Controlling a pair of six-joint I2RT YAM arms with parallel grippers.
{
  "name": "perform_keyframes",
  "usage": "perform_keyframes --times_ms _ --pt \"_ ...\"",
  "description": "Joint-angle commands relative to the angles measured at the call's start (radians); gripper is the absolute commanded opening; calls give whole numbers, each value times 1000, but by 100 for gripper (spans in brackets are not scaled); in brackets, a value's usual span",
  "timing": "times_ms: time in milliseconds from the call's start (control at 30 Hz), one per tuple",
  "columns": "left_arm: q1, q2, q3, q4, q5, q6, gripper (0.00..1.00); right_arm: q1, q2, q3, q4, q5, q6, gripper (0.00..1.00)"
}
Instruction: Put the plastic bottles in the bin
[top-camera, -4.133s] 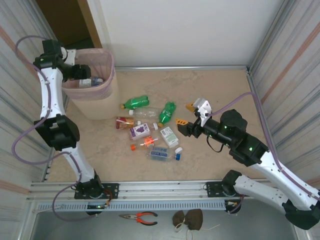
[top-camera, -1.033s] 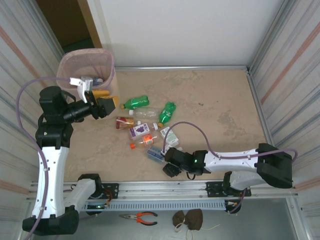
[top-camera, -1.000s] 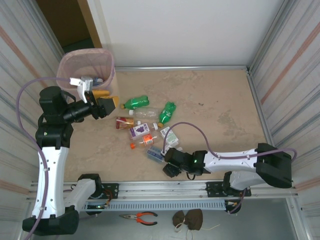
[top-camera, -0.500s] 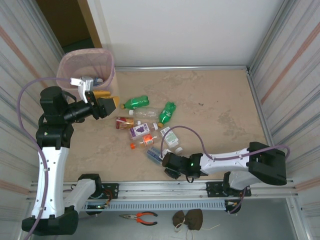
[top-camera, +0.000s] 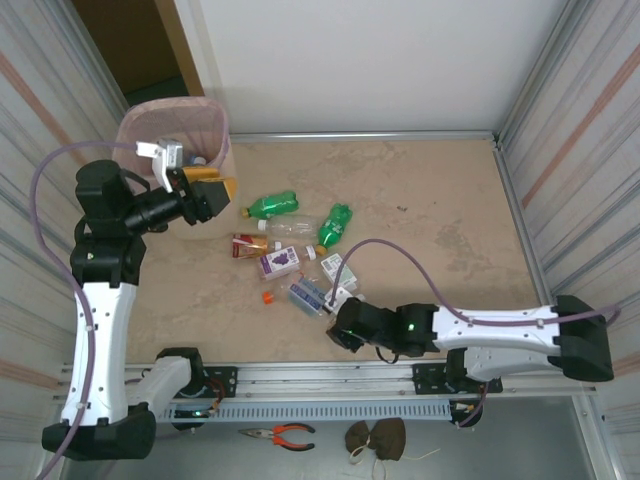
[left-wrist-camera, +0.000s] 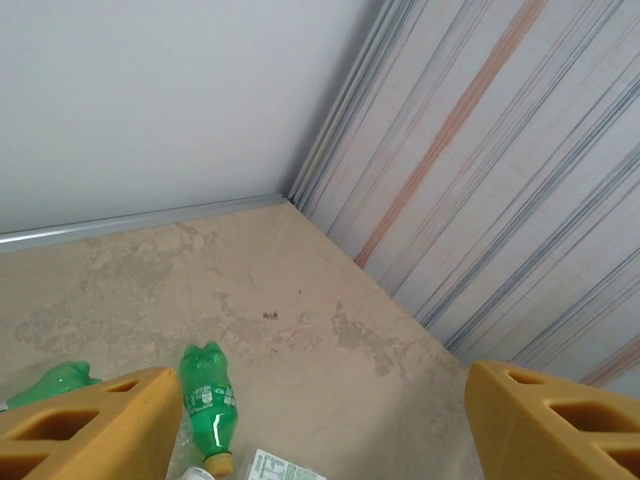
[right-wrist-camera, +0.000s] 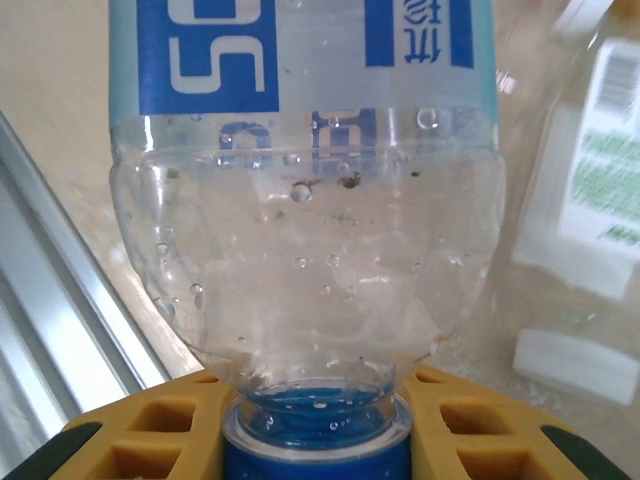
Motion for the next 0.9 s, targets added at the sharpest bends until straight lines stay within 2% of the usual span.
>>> perform_keyframes --times_ms 0,233,433,600,867 --pt "-5 8 14 88 -14 -63 75 -32 -82 58 -16 41 -19 23" --pt "-30 67 32 168 -41 -121 76 -237 -176 130 64 -48 -109 23" --pt "-139 166 95 136 -93 -52 78 -422 -140 223 123 -141 -125 22" --pt "-258 236 124 162 -172 -53 80 -486 -53 300 191 -165 -173 20" --pt "-423 244 73 220 -334 -102 84 -498 66 401 240 -128 -228 17"
